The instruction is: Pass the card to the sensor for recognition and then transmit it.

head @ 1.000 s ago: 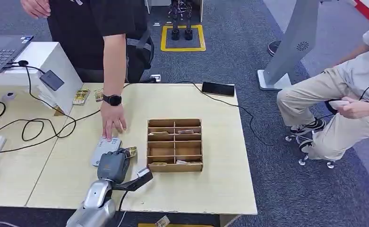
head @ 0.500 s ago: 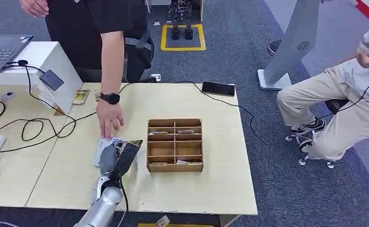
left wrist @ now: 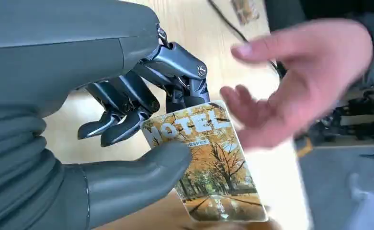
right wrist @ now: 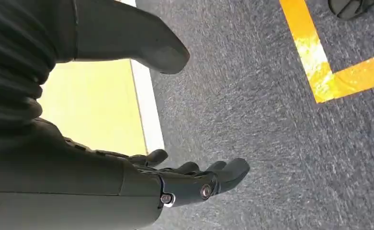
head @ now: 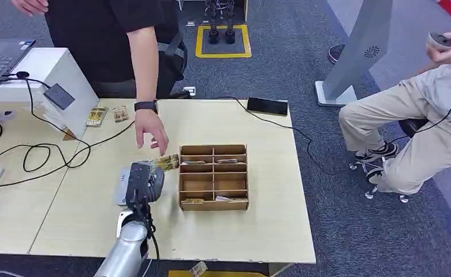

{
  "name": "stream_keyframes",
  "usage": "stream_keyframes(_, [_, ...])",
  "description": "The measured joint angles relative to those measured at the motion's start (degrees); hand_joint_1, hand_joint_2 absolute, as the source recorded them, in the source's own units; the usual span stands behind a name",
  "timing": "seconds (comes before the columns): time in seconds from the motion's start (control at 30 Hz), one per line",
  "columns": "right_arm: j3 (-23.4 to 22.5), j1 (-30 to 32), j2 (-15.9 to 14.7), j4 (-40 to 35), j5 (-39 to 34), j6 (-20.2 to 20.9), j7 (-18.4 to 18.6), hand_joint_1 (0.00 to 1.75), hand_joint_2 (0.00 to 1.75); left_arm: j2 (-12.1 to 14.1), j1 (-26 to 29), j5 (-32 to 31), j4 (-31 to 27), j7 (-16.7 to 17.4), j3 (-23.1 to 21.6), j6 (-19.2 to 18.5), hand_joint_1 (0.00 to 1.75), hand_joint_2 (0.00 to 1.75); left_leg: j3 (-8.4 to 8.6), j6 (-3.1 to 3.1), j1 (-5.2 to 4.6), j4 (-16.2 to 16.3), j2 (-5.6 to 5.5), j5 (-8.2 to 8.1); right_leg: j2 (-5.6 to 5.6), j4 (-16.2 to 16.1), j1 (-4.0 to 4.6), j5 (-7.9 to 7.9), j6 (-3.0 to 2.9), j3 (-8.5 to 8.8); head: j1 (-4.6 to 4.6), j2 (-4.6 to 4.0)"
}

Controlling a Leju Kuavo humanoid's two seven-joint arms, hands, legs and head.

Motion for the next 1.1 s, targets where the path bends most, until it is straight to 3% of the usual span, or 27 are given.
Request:
stream_keyframes(0.07, [0.2,0.0,0.2,0.0,0.5,-0.6,0.2,0.00,1.75,-0.1,-1.6,9.1,-3.7,2.2,-1.8,0.4,1.75,1.75,-0.05,0.00,0.00,0.0,-0.01,0.00,-0.01,0.0,0.00,0.01,0.01,-0.03,0.00,0.00])
stream_keyframes(0.23, [0.9,-0.1,0.3,0.0,1.6,-1.0,0.6,0.00,1.75,0.1,-9.6,19.8,-5.6,5.8,-5.6,3.8,1.75,1.75,-0.07,0.02,0.00,0.0,-0.01,0.03,-0.04,0.0,0.00,0.05,0.02,-0.01,0.02,0.00])
stream_keyframes(0.6, [2.8,-0.3,0.3,0.3,2.5,-1.6,0.8,0.00,1.75,0.4,-21.8,25.8,2.2,5.0,-7.8,8.1,1.75,1.75,-0.08,0.03,0.01,0.0,0.00,0.02,0.02,0.0,0.00,0.05,0.02,-0.03,0.00,0.00])
stream_keyframes(0.63, [2.9,-0.4,0.3,0.4,2.5,-1.6,0.8,0.00,1.75,0.4,-22.5,25.8,3.1,4.8,-7.9,8.4,1.50,1.75,-0.08,0.03,0.01,0.0,0.00,0.02,0.02,0.0,0.00,0.05,0.02,-0.03,0.00,0.00])
stream_keyframes(0.67, [3.0,-0.5,0.3,0.4,2.5,-1.6,0.7,0.00,1.75,0.4,-23.1,26.0,4.0,4.7,-7.9,8.6,0.00,1.75,-0.08,0.03,0.01,0.0,0.00,0.02,0.02,0.0,0.00,0.05,0.02,-0.03,-0.02,0.00])
stream_keyframes(0.9, [3.2,-0.6,0.3,0.7,2.2,-2.0,0.8,0.00,1.75,0.2,-25.1,26.8,8.8,0.3,-8.0,12.4,0.00,1.75,-0.07,0.03,0.00,0.0,0.01,0.02,0.04,0.0,0.00,0.05,0.02,-0.04,0.00,0.00])
stream_keyframes(1.1, [3.2,-0.6,0.4,0.9,2.2,-2.0,0.8,0.00,1.75,-0.1,-25.2,26.7,10.1,-0.4,-8.0,12.7,0.00,1.75,-0.08,0.03,0.01,0.0,0.01,0.02,0.04,0.0,0.00,0.04,0.02,-0.04,0.00,0.00])
